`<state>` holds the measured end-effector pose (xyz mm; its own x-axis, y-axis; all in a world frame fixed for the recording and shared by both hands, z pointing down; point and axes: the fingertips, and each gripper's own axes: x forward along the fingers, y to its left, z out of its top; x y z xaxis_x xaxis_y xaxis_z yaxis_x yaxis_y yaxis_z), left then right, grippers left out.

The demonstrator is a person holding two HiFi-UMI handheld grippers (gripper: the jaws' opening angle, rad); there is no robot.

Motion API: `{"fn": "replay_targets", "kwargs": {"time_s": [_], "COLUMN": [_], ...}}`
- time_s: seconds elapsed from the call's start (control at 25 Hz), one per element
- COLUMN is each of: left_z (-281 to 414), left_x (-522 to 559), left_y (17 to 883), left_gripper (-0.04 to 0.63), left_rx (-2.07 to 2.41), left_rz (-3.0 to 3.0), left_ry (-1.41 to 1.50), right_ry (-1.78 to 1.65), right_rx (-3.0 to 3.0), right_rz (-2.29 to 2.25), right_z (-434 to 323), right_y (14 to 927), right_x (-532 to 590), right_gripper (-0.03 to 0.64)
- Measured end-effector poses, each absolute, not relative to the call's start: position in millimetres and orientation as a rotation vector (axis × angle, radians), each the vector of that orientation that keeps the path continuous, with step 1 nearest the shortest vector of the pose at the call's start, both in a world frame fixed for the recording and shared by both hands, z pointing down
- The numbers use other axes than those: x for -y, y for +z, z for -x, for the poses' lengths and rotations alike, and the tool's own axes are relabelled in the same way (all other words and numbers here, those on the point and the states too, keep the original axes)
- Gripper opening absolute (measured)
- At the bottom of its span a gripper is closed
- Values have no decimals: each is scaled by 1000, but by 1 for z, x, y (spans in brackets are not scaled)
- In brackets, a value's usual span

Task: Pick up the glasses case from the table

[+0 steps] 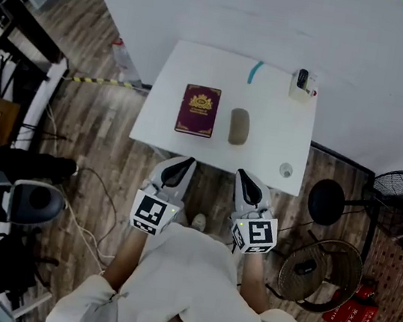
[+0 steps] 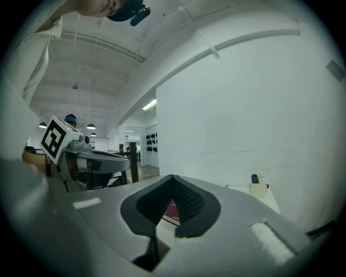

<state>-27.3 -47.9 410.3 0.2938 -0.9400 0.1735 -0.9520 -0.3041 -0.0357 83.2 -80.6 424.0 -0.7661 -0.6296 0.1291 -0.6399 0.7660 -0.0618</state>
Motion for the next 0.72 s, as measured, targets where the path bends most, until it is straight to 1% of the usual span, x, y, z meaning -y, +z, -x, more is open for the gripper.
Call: {"fn": "replay_targets", "kwargs": {"time_s": [0.36, 0.72], "left_z": [32, 52], "left_x": [85, 150], "left_y": [423, 445], "left_gripper": [18, 18], "left_rx": [1757, 1639], "left_rz": [-2477, -2505], "left_ry": [252, 247], "right_ry": [148, 206], "right_rx": [2827, 2752], "right_rz": [-1034, -1115], "right_z": [-74, -55], "right_y": [434, 456], "right_x": [114, 171], "right_gripper": [5, 6]}}
